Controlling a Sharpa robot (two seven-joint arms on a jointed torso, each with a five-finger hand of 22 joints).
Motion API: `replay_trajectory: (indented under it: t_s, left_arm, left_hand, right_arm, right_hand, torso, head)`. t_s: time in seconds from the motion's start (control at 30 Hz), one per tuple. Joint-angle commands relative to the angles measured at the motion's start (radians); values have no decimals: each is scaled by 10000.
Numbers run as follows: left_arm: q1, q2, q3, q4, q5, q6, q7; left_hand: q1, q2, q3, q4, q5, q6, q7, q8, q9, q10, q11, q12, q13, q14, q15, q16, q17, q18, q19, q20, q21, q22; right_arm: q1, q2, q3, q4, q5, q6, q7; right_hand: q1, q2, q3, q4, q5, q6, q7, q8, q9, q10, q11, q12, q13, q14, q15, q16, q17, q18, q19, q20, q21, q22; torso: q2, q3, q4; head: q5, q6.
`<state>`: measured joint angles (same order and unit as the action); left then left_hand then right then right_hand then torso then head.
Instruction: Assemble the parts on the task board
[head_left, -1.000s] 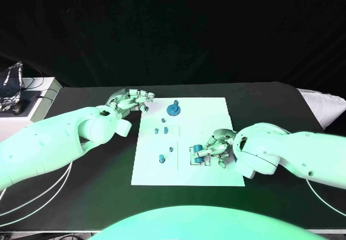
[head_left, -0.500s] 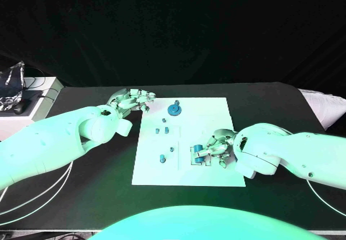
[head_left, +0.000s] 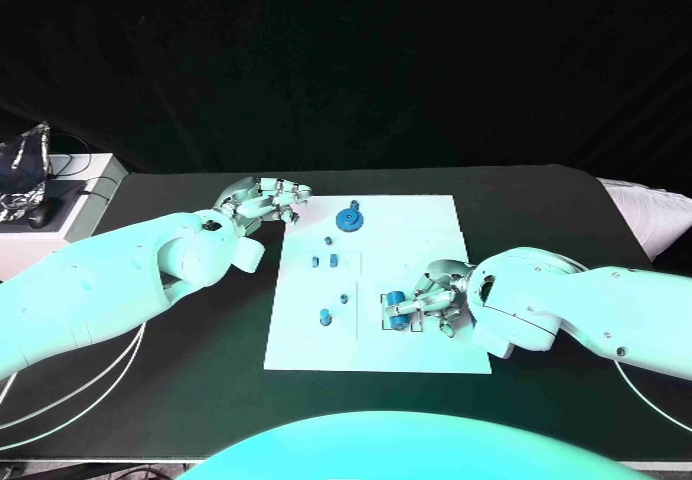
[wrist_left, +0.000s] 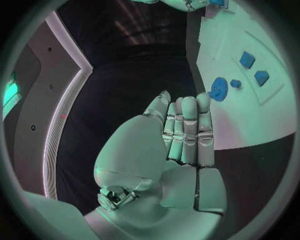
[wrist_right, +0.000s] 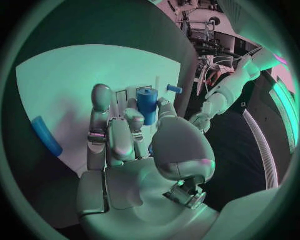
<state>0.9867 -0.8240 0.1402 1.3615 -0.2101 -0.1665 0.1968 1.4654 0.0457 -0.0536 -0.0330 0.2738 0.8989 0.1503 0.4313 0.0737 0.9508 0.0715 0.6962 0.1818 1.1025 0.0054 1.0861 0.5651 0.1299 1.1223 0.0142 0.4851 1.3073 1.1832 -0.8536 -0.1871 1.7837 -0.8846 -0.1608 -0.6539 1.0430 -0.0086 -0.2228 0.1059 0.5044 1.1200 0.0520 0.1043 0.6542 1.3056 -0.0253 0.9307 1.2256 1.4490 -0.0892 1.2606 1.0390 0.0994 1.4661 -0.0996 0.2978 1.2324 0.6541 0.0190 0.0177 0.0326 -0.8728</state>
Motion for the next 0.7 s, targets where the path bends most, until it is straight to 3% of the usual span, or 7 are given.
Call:
replay_trajectory:
  t_s: [0.03, 0.13, 0.33, 0.53, 0.57, 0.7]
  left_arm:
    - [2, 5, 6, 32, 3, 152, 56]
    - [2, 4, 6, 33, 3, 153, 57]
    - [2, 4, 6, 30, 3, 150, 58]
    - [2, 1, 6, 26, 3, 144, 55]
    - [2, 1, 6, 26, 3, 144, 55]
    - [2, 0, 6, 24, 3, 141, 54]
  left_hand:
    - [19, 43, 23, -36, 42, -67, -5, 35, -16, -47, 3, 36, -12, 11, 40, -29, -13, 114, 63, 14, -61, 162]
    - [19, 43, 23, -36, 42, -67, -5, 35, -16, -47, 3, 36, -12, 11, 40, -29, -13, 114, 63, 14, -61, 162]
    - [19, 43, 23, -36, 42, -67, -5, 35, -16, -47, 3, 36, -12, 11, 40, -29, -13, 114, 63, 14, -61, 162]
    - [19, 43, 23, -36, 42, -67, -5, 35, -16, -47, 3, 36, -12, 11, 40, -29, -13, 114, 63, 14, -61, 162]
    - [19, 43, 23, -36, 42, -67, -5, 35, -16, -47, 3, 36, -12, 11, 40, -29, -13, 114, 63, 14, -61, 162]
    - [19, 43, 23, -36, 42, -67, -5, 35, -16, -47, 3, 36, -12, 11, 40, -29, -13, 114, 63, 14, -61, 162]
  right_arm:
    - [-19, 19, -8, 14, -237, 89, -11]
    - [-20, 33, -8, 17, -274, -41, 5]
    - [-21, 56, -8, -12, -365, -226, 42]
    - [-23, 57, -8, -27, -386, -317, 117]
    - [-24, 56, -8, -26, -387, -328, 137]
    - [-28, 38, -8, -9, -390, -366, 227]
  right_hand:
    - [37, -217, 111, 178, -360, -14, -1, 65, 12, -67, -16, -20, -11, 29, 9, -46, 13, 14, 382, 0, 5, 21]
    - [15, -440, 360, 468, -626, -19, -2, 77, 21, -73, -15, -20, -24, 31, 9, -45, 35, 13, 385, 0, 25, 36]
    - [-14, -668, 560, 824, -1137, -27, 4, 84, 25, -74, -16, -8, -31, 34, 16, -46, 56, 13, 387, 3, 57, 57]
    - [-23, -1247, 897, 1749, -2071, -45, 6, 75, 12, -98, 0, -57, -76, 37, 17, -44, 86, 16, 386, 8, 52, 70]
    - [-109, -1300, 876, 1805, -2306, -40, 12, 76, 11, -100, -11, -63, -81, 37, 22, -44, 87, 15, 388, 7, 60, 74]
    - [-201, -1366, 914, 1823, -2562, -38, 11, 77, 9, -98, -13, -65, -86, 40, 22, -44, 95, 14, 390, 6, 73, 83]
  torso:
    - [2, 1, 3]
    - [6, 2, 2]
    - [3, -4, 1]
    - [7, -1, 0]
    - [4, -1, 0]
    - [-1, 2, -1]
  head:
    - [12, 2]
    - [4, 2]
    - [4, 2]
    - [4, 2]
    - [4, 2]
    - [5, 2]
